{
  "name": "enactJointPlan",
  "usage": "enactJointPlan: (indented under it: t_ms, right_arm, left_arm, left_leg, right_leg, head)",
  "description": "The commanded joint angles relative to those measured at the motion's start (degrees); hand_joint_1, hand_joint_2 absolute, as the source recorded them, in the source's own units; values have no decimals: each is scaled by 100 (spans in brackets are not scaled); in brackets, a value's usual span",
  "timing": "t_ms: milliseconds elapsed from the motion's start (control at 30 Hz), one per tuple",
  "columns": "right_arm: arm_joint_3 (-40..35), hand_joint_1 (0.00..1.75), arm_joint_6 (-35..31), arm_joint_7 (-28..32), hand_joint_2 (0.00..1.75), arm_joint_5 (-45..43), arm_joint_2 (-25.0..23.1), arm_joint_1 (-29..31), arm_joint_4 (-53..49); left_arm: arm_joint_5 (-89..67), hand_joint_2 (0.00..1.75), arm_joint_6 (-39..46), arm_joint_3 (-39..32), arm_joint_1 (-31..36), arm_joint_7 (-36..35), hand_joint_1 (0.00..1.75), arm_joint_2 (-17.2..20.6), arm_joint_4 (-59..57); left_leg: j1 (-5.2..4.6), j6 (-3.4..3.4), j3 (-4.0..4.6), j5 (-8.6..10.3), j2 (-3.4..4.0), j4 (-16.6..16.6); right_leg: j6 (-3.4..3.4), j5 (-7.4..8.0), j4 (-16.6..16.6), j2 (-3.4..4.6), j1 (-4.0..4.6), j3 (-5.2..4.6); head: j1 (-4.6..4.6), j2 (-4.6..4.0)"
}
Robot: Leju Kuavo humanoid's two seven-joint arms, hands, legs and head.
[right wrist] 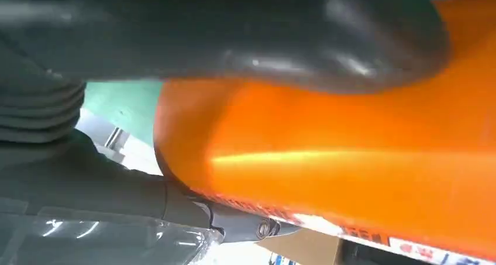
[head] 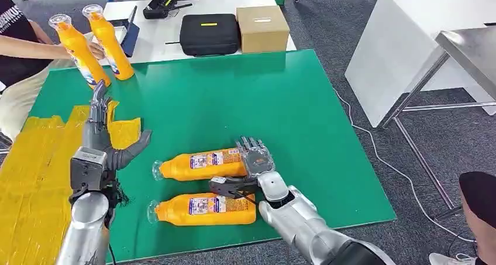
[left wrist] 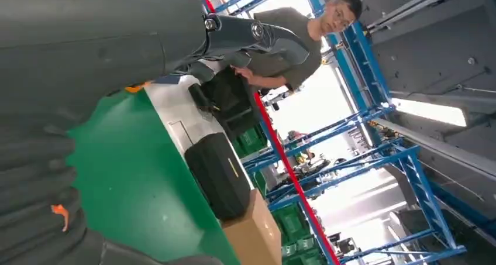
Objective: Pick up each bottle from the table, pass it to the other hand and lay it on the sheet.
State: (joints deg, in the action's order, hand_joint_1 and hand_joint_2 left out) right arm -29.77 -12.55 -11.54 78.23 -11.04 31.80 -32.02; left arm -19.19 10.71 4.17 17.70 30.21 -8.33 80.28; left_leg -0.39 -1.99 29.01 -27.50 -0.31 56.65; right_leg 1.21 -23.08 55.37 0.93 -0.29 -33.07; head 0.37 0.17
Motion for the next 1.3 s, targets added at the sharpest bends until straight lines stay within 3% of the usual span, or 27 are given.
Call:
enactJointPlan:
  t_ms: [33, 67, 700, 1200, 1300]
  right_arm:
    - [36, 148, 9, -77, 175, 101, 3, 57, 642]
    - [108, 175, -11, -125, 175, 141, 23, 49, 637]
    - [1231, 175, -918, 120, 175, 45, 248, -395, -307]
    - [1655, 175, -1662, 787, 175, -666, 158, -450, -696]
    - [1825, 175, -1924, 1150, 175, -1113, 92, -523, -923]
  left_arm:
    - [128, 175, 18, 189, 8, 40, 0, 200, -119]
    - [178, 175, -22, 216, 22, 61, 0, 196, -140]
    - [271, 175, -279, 378, 253, 18, 0, 48, -222]
    - [200, 175, -278, 184, 52, -95, 0, -105, 37]
    - [168, 175, -298, 188, 65, -134, 0, -130, -1]
  left_leg:
    - [5, 14, -9, 2, -2, -11]
    - [5, 13, -8, 1, -4, -8]
    - [2, 11, -2, 3, -39, -3]
    - [1, 19, 14, -5, -7, -2]
    - [-1, 8, 21, -2, -9, 0]
  right_leg:
    - [-3, 1, -12, -11, 4, 11]
    - [-3, 1, -10, -10, 5, 11]
    - [-1, -4, -12, -41, 11, 17]
    - [-5, -5, -5, -17, 4, -9]
    - [-1, -3, -2, -12, 0, -17]
  head:
    - [-2, 0]
    - [0, 0]
    - [0, 0]
    - [0, 2]
    - [-2, 0]
